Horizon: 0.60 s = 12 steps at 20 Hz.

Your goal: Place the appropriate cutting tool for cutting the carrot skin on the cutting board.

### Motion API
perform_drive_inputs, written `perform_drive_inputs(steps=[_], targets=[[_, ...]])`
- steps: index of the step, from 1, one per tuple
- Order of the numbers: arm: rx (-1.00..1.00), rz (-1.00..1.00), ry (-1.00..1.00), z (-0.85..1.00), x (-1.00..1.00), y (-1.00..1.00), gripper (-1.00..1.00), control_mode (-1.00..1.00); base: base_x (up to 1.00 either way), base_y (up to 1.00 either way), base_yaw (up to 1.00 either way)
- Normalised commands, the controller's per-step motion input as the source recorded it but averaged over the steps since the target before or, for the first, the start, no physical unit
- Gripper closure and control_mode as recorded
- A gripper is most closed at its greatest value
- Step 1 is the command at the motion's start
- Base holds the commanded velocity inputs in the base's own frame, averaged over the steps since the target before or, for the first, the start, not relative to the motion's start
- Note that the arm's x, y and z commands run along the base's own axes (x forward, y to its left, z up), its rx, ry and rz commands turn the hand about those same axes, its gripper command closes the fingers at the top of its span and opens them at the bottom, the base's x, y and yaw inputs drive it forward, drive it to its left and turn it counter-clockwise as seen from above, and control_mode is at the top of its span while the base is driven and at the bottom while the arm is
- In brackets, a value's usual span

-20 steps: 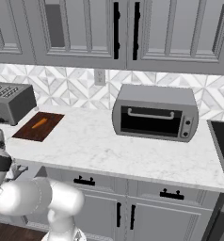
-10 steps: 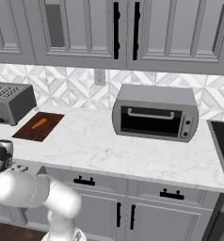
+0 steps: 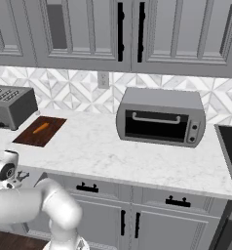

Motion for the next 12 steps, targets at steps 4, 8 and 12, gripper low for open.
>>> perform_drive_inputs(steps=[4,8,12], targets=[[0.00,-0.01,0.08,-0.07,-0.69,0.00,-1.00,-1.00,0.00,0.00,0.00],[0.00,0.00,0.05,-0.07,-0.91,-0.11,-1.00,-1.00,0.00,0.00,0.00],[0.00,0.00,0.04,-0.01,-1.00,-0.16,-1.00,-1.00,0.00,0.00,0.00]])
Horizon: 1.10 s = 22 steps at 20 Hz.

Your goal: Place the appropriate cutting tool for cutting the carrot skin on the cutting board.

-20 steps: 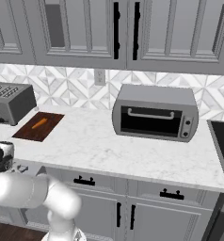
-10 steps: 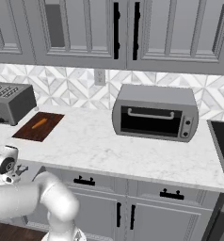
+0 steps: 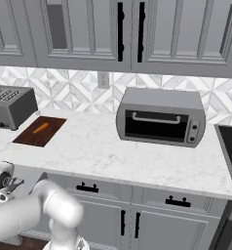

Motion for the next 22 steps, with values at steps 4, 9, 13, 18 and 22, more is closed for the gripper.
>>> perform_drive_inputs(steps=[4,9,13,18,22], targets=[[0.00,0.00,0.03,0.00,-1.00,-0.12,-1.00,-1.00,0.00,0.00,0.00],[0.00,0.00,0.00,0.27,-0.54,0.10,-1.00,-1.00,0.00,0.00,0.00],[0.00,0.00,-0.10,0.51,0.37,0.30,-1.00,-1.00,0.00,0.00,0.00],[-0.02,0.00,-0.24,0.25,0.65,0.19,-1.00,-1.00,0.00,0.00,0.00],[-0.10,0.00,-0.30,0.00,0.53,0.11,-1.00,-1.00,0.00,0.00,0.00]])
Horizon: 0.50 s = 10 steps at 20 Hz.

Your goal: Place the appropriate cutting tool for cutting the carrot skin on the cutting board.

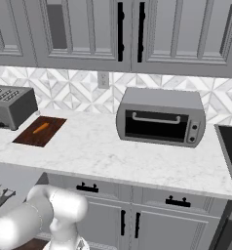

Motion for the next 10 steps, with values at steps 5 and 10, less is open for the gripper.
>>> perform_drive_inputs(steps=[5,10], targets=[[-0.09,-0.01,-0.15,0.00,0.54,0.18,-1.00,-1.00,0.00,0.00,0.00],[-0.03,0.00,0.00,-0.02,0.76,0.15,-1.00,-1.00,0.00,0.00,0.00]])
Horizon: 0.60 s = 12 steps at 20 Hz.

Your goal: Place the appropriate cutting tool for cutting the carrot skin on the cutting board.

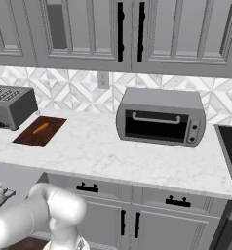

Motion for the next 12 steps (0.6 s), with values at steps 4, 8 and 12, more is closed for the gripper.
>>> perform_drive_inputs(steps=[4,8,12], targets=[[-0.02,0.00,0.01,-0.22,0.67,0.00,-1.00,-1.00,0.00,0.00,0.00],[-0.06,0.00,0.04,-0.49,0.46,0.00,-1.00,-1.00,0.00,0.00,0.00],[-0.08,0.00,0.02,-0.50,0.28,0.03,-1.00,-1.00,0.00,0.00,0.00]])
